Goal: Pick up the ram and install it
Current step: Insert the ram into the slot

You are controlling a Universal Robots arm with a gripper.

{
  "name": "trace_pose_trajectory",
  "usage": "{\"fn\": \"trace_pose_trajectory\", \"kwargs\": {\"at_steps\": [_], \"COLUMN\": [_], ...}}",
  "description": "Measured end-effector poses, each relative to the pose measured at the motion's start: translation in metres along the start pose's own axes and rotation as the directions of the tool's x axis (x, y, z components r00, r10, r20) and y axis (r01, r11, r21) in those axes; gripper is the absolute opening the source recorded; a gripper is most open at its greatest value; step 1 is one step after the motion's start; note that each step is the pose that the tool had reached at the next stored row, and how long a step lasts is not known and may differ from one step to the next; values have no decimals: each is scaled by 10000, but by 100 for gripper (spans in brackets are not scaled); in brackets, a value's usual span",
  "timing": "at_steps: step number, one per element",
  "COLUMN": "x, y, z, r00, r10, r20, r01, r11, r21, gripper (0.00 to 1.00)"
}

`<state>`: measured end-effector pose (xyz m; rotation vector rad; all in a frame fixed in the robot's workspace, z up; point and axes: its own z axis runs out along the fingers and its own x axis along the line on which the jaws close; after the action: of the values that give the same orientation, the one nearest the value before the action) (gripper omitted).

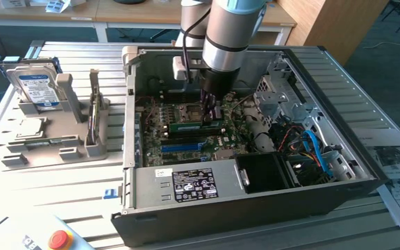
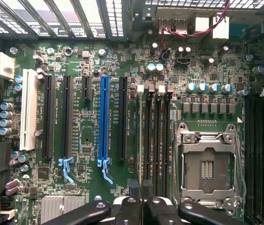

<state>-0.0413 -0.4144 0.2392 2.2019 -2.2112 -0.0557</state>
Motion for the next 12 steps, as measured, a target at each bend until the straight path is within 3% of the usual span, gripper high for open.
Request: {"fn": "trace_pose_trajectory", "kwargs": {"at_steps": [2, 7, 12], "x": [0, 2, 2], "y": [-3, -15, -15], "z": [3, 18, 19], "r00": [10000, 10000, 10000], "r10": [0, 1, 1], "r20": [1, 0, 0], "r01": [0, -1, -1], "r11": [10000, 9999, 9999], "r21": [-15, -140, -145], "gripper": [12, 12, 12]}}
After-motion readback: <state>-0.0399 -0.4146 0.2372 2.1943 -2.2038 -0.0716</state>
